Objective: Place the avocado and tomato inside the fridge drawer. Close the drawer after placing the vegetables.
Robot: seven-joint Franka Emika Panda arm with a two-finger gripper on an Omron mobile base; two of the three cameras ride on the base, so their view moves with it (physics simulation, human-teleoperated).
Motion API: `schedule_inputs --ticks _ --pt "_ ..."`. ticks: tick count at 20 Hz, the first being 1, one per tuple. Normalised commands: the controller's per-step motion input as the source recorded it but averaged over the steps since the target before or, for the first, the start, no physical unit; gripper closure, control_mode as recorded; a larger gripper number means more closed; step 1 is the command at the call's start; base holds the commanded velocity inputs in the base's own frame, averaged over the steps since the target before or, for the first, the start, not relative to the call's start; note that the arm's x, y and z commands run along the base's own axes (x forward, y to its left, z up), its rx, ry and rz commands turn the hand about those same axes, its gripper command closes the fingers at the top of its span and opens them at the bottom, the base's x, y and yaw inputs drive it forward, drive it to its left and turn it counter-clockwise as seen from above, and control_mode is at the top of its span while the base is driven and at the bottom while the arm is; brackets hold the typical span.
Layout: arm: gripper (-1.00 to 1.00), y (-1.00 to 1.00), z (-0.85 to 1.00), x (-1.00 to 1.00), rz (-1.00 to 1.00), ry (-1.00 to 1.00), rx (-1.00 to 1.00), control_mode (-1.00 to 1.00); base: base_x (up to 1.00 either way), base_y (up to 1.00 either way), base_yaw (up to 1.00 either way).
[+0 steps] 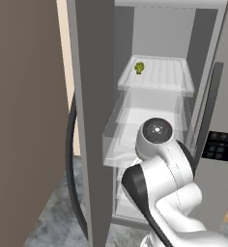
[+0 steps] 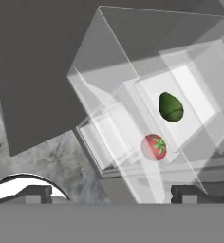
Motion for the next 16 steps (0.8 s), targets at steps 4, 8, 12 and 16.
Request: schedule_inputs --ticks 4,8,12,16 --pt "-1.00 0.00 -0.41 0.24 0.00 0.00 0.00 -1.00 0.00 0.00 0.00" --pt "-1.00 -0.02 -0.35 0.37 0.00 0.00 0.00 -1.00 0.00 0.00 0.00" --pt "-1.00 -0.08 -0.38 0.35 0.00 -0.03 0.00 -1.00 0.00 0.00 0.00" --pt "-1.00 -0.11 -0.42 0.36 0.00 -0.06 0.00 -1.00 0.00 0.00 0.00"
